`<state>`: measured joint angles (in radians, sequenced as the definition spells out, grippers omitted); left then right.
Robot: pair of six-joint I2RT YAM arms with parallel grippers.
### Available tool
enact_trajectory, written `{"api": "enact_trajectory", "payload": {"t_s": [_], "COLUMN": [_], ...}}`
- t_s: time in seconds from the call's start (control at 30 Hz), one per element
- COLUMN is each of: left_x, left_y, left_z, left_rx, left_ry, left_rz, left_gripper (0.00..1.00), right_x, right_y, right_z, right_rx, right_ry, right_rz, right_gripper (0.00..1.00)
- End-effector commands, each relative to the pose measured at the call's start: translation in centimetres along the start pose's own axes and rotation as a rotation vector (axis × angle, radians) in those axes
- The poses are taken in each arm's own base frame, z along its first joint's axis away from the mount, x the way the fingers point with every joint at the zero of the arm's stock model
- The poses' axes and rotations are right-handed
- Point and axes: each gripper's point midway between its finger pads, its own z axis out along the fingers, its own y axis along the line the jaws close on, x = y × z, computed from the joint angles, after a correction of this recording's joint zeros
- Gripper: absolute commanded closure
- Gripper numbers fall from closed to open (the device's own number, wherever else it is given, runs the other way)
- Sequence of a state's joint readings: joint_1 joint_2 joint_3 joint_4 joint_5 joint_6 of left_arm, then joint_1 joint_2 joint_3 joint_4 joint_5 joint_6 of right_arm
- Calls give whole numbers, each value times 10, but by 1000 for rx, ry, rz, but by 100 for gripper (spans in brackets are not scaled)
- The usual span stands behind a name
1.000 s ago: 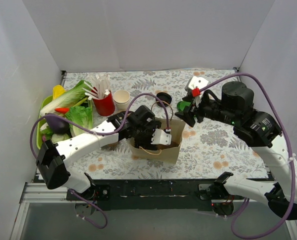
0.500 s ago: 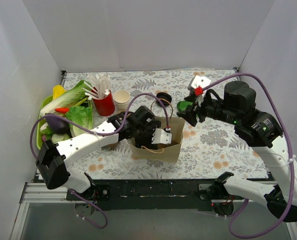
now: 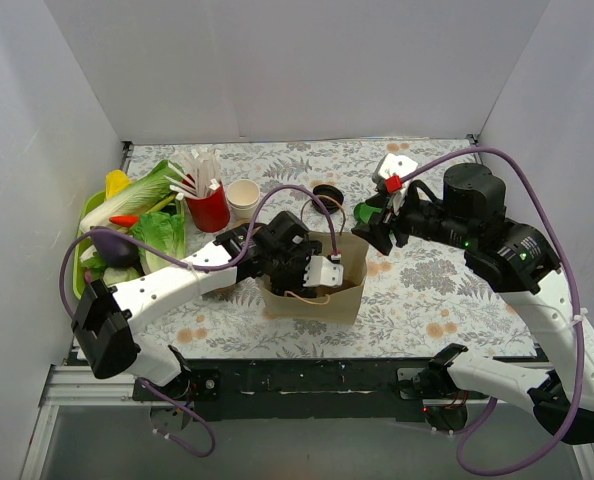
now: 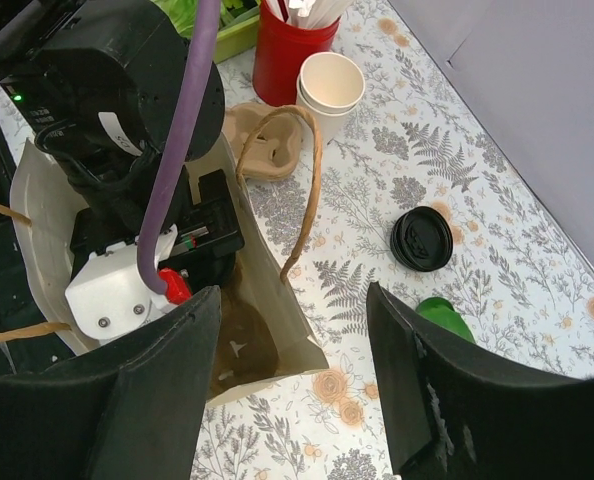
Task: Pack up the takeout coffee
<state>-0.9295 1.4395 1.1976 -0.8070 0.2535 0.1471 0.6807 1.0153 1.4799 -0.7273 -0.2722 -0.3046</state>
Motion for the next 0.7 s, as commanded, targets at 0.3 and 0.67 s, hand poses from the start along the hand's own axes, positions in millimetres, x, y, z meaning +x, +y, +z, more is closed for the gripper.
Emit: {"api": "enact_trajectory", "payload": {"t_s": [0.3, 0.67], "left_x": [47, 45], "left_y": [-64, -54], "left_z": [10, 4], "left_rx": [280, 219], "left_ry": [211, 206], "left_rz": [-177, -160], "left_gripper": [100, 91], "right_x": [-19, -25], "right_y": [-1, -6], "right_z": [-4, -9], "right_rx": [1, 21], "right_ry": [-64, -67], "right_rz": [-14, -54], "right_gripper": [32, 32]}}
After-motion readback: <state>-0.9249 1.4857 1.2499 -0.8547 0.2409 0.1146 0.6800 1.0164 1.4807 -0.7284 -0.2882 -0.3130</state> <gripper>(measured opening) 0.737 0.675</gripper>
